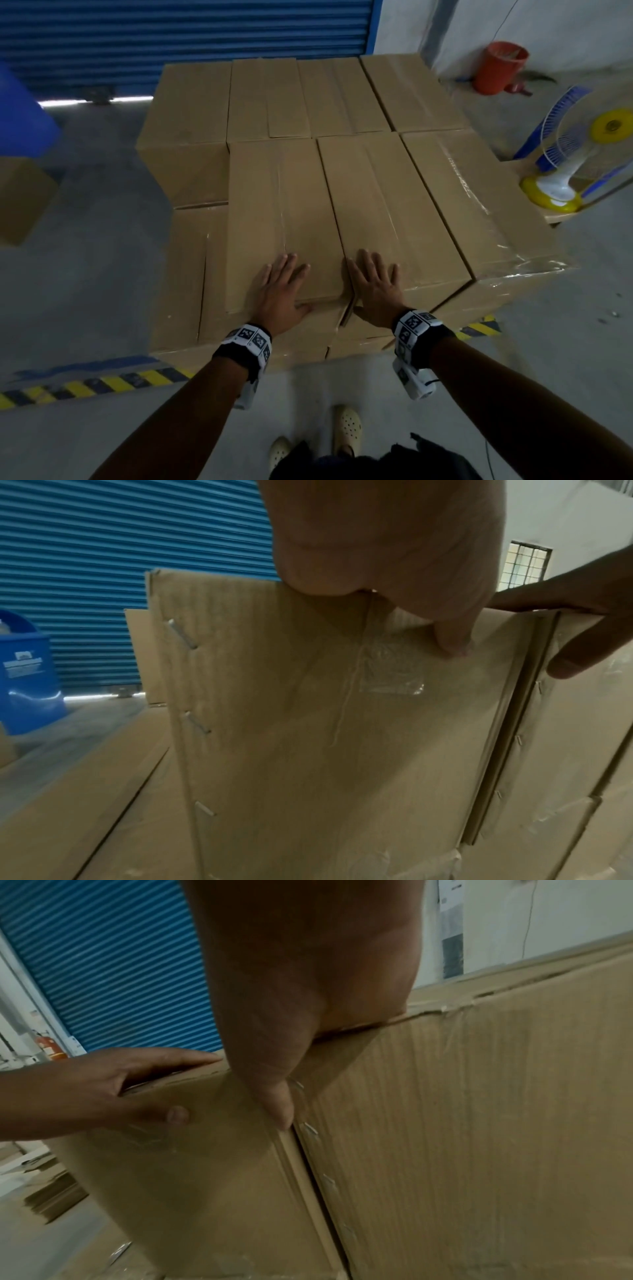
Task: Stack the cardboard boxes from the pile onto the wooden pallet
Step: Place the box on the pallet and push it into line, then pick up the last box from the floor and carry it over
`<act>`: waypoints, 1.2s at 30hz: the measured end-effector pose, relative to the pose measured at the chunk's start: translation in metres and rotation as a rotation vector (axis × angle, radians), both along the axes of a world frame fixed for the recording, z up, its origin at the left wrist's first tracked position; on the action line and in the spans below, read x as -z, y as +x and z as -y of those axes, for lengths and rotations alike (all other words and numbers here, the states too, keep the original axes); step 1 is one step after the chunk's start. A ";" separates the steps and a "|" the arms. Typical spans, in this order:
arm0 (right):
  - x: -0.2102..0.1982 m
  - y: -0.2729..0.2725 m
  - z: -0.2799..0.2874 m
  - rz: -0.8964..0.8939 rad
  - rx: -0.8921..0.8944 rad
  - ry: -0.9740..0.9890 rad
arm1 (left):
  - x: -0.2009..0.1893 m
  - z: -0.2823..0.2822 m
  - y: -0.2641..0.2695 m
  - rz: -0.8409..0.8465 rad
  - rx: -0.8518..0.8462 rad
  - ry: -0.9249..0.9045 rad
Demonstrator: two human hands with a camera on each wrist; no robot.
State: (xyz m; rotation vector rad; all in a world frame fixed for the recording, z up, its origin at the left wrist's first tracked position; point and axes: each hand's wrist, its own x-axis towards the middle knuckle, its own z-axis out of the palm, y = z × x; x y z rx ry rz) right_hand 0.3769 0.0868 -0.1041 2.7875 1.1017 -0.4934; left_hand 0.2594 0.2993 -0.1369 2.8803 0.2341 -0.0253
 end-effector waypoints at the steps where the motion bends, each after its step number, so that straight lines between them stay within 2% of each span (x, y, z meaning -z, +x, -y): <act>1: 0.002 -0.001 0.000 0.004 0.000 0.002 | 0.002 0.000 0.000 -0.004 -0.002 0.010; 9: 0.012 -0.004 -0.001 0.013 0.038 0.119 | 0.006 0.002 -0.002 -0.029 0.027 0.140; 15: 0.008 0.002 -0.002 -0.055 0.035 0.137 | 0.000 0.001 0.000 -0.102 0.020 0.131; 18: 0.002 0.010 -0.004 -0.123 0.054 0.212 | -0.010 -0.002 0.003 -0.144 0.012 0.022; 23: -0.032 0.007 -0.024 -0.213 0.164 0.499 | -0.042 -0.013 0.005 0.056 -0.061 -0.180; 28: -0.075 -0.015 -0.054 -0.221 0.132 0.882 | -0.097 -0.027 -0.010 0.303 -0.249 -0.258; 32: -0.100 -0.053 -0.091 -0.216 0.085 1.064 | -0.132 -0.051 -0.052 0.443 -0.352 -0.260; 36: -0.112 -0.100 -0.140 -0.250 0.003 1.172 | -0.155 -0.087 -0.117 0.554 -0.434 -0.266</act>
